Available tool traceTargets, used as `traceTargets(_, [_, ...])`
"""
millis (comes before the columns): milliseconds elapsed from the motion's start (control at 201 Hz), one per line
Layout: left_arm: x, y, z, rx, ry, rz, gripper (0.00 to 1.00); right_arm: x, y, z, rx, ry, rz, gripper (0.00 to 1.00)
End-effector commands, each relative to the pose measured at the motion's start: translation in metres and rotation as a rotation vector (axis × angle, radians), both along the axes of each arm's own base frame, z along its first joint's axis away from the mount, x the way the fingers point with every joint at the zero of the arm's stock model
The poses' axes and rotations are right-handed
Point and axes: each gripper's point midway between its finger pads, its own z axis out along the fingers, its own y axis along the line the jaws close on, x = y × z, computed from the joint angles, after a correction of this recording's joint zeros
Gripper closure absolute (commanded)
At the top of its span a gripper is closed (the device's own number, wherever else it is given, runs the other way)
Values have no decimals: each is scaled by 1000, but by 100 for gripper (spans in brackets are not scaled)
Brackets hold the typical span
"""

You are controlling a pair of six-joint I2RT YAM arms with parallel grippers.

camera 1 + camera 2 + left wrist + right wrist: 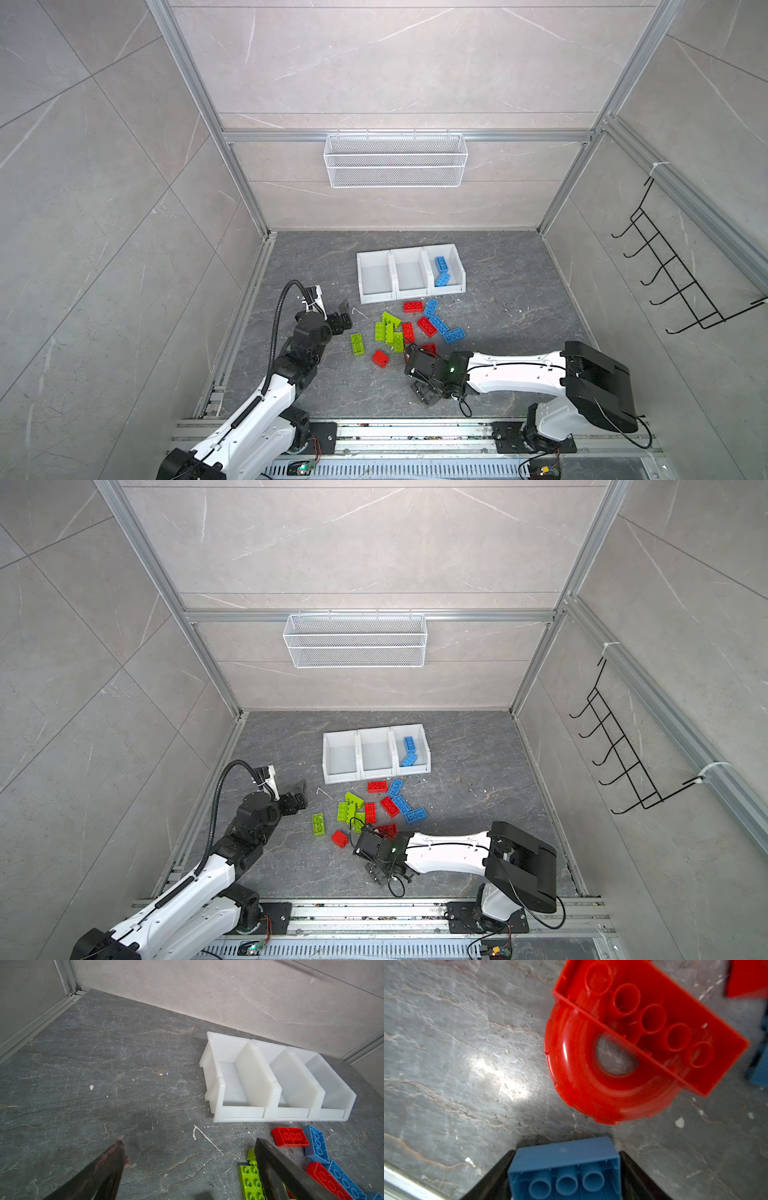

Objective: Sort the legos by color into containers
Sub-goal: 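Lower the right gripper and grasp a blue brick beside the red arch, then carry the blue brick into the same bin compartment and release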

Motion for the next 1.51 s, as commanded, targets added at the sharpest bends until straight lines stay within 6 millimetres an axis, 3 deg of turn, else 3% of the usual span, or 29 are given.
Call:
traceTargets(0, [6,-3,23,-21,-59,-6,1,-4,-3,-3,-5,18,-9,23])
traceTargets(423, [6,-4,24,-19,-58,-11,1,3,-7,2,82,-33,-123,38])
traceTargets(498, [6,-1,22,-7,-57,0,0,5,-3,5,110,-34,-143,44])
traceTargets(677, [8,-5,19,-16,-49,-11,1,19,-7,19,150,-46,-212,47])
traceTargets(807, [10,-8,15,-13,-39,-22,0,37,-16,43,182,-76,-243,48])
traceTargets(1016, [8,-10,14,-32,-48,-38,1,80,-24,78,268,-124,-265,48])
traceTargets(1250, [8,-14,15,-47,-44,-52,1,154,-26,112,294,-194,-282,49])
traceTargets(1504, [7,-12,18,-41,-49,-44,1,239,-48,136,354,-254,-364,50])
